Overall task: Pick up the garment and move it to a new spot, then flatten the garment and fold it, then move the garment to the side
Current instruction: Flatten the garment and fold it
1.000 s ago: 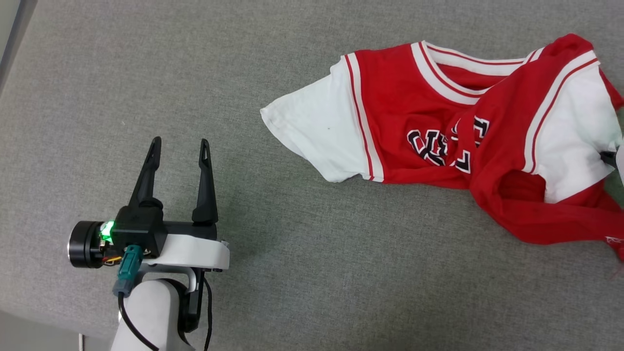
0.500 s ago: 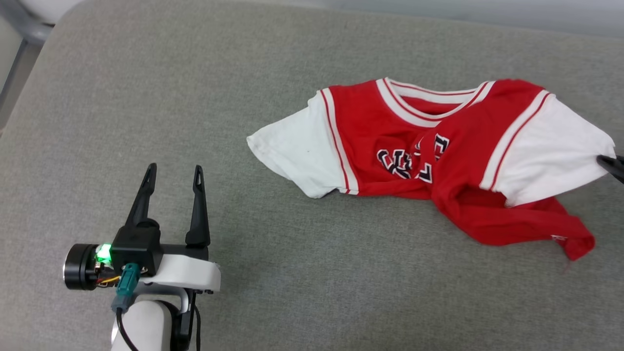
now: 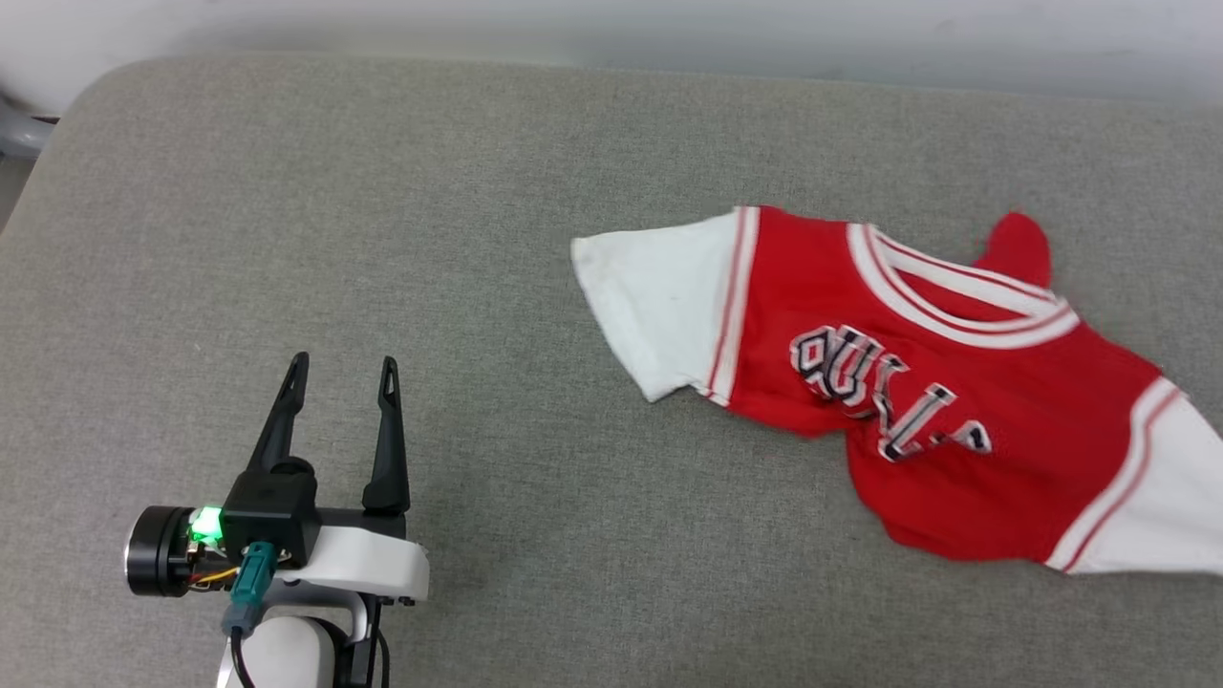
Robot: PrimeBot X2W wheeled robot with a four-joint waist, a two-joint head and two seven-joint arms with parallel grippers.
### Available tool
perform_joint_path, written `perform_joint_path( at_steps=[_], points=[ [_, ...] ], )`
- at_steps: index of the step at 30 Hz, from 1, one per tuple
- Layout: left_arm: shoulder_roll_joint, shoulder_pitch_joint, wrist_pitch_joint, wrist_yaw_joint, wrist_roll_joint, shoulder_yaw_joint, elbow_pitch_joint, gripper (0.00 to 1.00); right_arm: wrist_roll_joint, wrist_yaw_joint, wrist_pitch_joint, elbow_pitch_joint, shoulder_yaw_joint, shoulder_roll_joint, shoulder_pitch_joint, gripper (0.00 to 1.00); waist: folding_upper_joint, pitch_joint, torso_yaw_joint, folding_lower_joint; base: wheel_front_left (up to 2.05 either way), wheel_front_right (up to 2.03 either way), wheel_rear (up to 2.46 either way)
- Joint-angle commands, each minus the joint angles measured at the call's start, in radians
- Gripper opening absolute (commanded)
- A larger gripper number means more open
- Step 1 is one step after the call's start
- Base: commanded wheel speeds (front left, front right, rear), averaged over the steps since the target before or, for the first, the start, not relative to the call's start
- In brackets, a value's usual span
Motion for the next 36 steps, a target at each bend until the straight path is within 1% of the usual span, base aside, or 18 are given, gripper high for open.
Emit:
perform_joint_path(
  at_steps=[1,5,8,9,10,11,16,19,22,24,26,30,32,34,36],
  points=[
    [0.004,-0.005,-0.002,-0.003,0.004,-0.001,-0.001,1.0,-0.008,-0.001,0.002,0.006,-0.005,0.007,0.01,0.0,-0.0001,0.002,0.001,0.0,0.0,0.0,0.0],
    [0.008,-0.016,-0.002,-0.006,0.001,-0.002,-0.001,1.0,-0.045,-0.001,0.011,0.095,-0.031,0.052,0.048,0.0,-0.0001,0.01,0.01,0.0,0.0,0.0,0.0],
    [0.012,-0.011,-0.002,-0.004,-0.001,0.003,0.001,1.0,-0.054,-0.001,-0.03,0.12,-0.043,0.091,0.028,0.0,-0.0001,0.007,0.011,0.0,0.0,0.0,0.0],
    [0.013,-0.008,-0.002,-0.003,-0.002,0.006,0.002,1.0,-0.059,-0.001,-0.052,0.119,-0.048,0.101,0.014,0.93,-0.0001,0.004,0.008,0.0,0.0,0.0,0.0],
    [0.014,-0.003,-0.002,-0.002,-0.003,0.008,0.004,1.0,-0.063,-0.001,-0.074,0.111,-0.051,0.108,0.005,0.93,-0.0001,-0.002,0.005,0.0,0.0,0.0,0.0],
    [0.016,0.002,-0.002,0.0,-0.004,0.01,0.006,1.0,-0.071,-0.001,-0.102,0.097,-0.052,0.108,-0.005,1.0,-0.0001,-0.007,0.002,0.0,0.0,0.0,0.0],
    [0.026,0.015,-0.002,-0.003,-0.005,0.016,0.01,1.0,-0.12,-0.001,-0.276,0.007,-0.087,0.111,-0.025,1.0,-0.0001,-0.037,-0.018,0.0,0.0,0.0,0.0],
    [0.037,0.012,-0.002,-0.01,-0.002,0.017,0.005,1.0,-0.163,-0.001,-0.373,-0.048,-0.107,0.13,-0.021,1.0,-0.0001,-0.05,-0.033,0.0,0.0,0.0,0.0],
    [0.056,-0.019,-0.002,-0.028,-0.008,0.02,0.002,1.0,-0.203,-0.001,-0.443,-0.092,-0.114,0.163,-0.014,1.0,-0.0001,-0.058,-0.049,0.0,0.0,0.0,0.0],
    [0.073,-0.043,-0.002,-0.049,-0.012,0.016,0.003,1.0,-0.221,-0.001,-0.467,-0.116,-0.105,0.187,-0.006,1.0,-0.0001,-0.058,-0.06,0.0,0.0,0.0,0.0],
    [0.09,-0.08,-0.002,-0.079,-0.022,0.01,0.017,1.0,-0.243,-0.001,-0.49,-0.137,-0.104,0.207,-0.004,1.0,-0.0001,-0.055,-0.068,0.0,0.0,0.0,0.0],
    [0.14,-0.194,0.013,-0.138,-0.07,-0.014,0.078,1.0,-0.283,-0.001,-0.509,-0.19,-0.094,0.255,0.016,1.0,-0.0001,-0.042,-0.091,0.0,0.0,0.0,0.0],
    [0.171,-0.262,0.063,-0.155,-0.101,-0.047,0.104,1.0,-0.306,-0.001,-0.511,-0.216,-0.089,0.273,0.018,1.0,-0.0001,-0.033,-0.107,0.0,0.0,0.0,0.0],
    [0.207,-0.329,0.129,-0.163,-0.139,-0.089,0.119,1.0,-0.326,-0.001,-0.508,-0.234,-0.083,0.289,0.013,1.0,-0.0001,-0.022,-0.122,0.0,0.0,0.0,0.0],
    [0.244,-0.394,0.211,-0.163,-0.21,-0.16,0.127,1.0,-0.341,-0.001,-0.505,-0.246,-0.074,0.301,-0.001,1.0,-0.0001,-0.009,-0.141,0.0,0.0,0.0,0.0]
  ],
)
